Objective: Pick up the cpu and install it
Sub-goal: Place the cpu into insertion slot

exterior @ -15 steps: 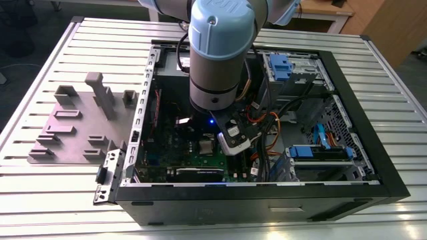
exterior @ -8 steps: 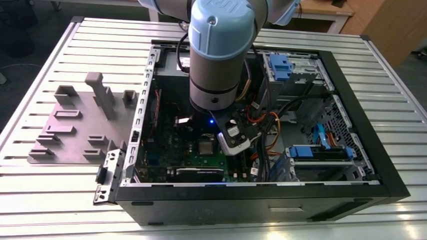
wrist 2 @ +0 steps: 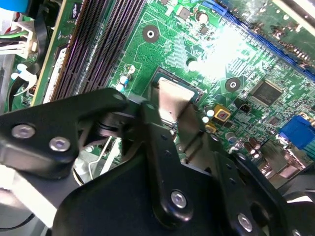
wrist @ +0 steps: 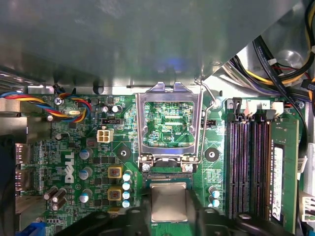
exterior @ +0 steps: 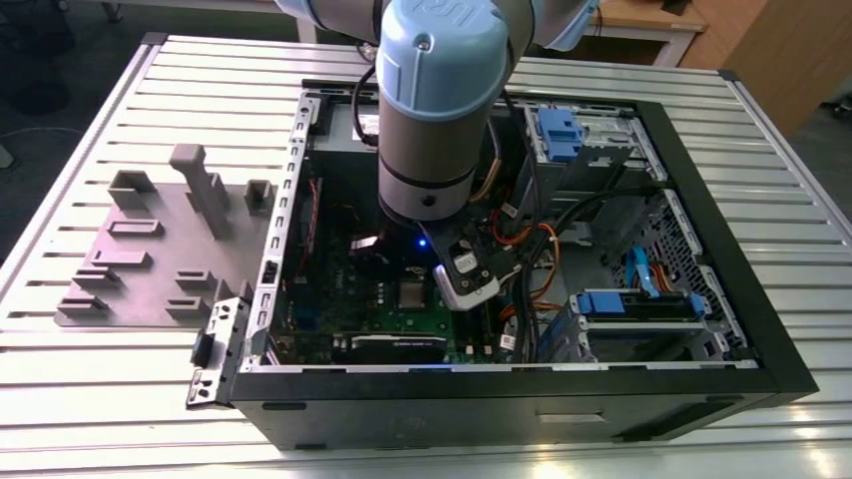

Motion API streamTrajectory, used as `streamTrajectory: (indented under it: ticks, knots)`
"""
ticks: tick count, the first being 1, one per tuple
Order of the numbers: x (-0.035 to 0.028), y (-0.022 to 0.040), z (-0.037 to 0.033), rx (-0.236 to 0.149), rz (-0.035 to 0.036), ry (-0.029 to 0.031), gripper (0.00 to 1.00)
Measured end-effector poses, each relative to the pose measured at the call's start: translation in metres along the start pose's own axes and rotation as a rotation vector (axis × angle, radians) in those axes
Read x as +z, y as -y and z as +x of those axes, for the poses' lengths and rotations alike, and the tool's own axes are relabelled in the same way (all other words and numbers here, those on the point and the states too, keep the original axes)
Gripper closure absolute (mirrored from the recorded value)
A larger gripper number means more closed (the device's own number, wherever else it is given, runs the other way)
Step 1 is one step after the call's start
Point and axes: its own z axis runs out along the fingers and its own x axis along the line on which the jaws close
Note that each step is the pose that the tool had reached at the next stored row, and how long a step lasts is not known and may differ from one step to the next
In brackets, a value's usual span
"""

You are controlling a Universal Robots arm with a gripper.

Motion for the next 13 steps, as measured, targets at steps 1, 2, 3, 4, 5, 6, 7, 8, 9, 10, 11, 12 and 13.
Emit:
streamTrajectory:
  ticks: [1, 2, 3, 4, 5, 6, 7, 8, 9, 10, 11, 12, 13]
  knots:
    - [0.0001, 0.0, 0.0, 0.0, 0.0003, 0.0001, 0.61]
    - [0.0001, 0.0001, -0.0001, 0.0, 0.0006, -0.0001, 0.66]
    - [0.0, 0.0001, 0.0, 0.0, 0.0007, -0.0004, 0.66]
    - [0.0001, 0.0001, 0.0, 0.0, 0.0005, -0.0005, 0.71]
    - [0.0003, 0.0, 0.0001, 0.0, 0.0001, -0.0002, 0.71]
    - [0.0004, 0.0, 0.0, 0.0, 0.0, 0.0, 0.78]
    - [0.0003, 0.0, 0.0, 0.0, 0.0, -0.0001, 0.78]
    - [0.0003, 0.0, 0.0, 0.0, 0.0, -0.0001, 0.78]
    - [0.0004, 0.0, 0.0, 0.0, 0.0, -0.0001, 0.78]
    - [0.0004, 0.0, 0.0, 0.0, 0.0, -0.0001, 0.78]
    - [0.0004, 0.0, 0.0, 0.0, 0.0, -0.0001, 0.78]
    - [0.0004, 0.0, 0.0, 0.0, 0.0, 0.0, 0.78]
    - [0.0004, 0.0, 0.0, 0.0, -0.0001, 0.0, 0.78]
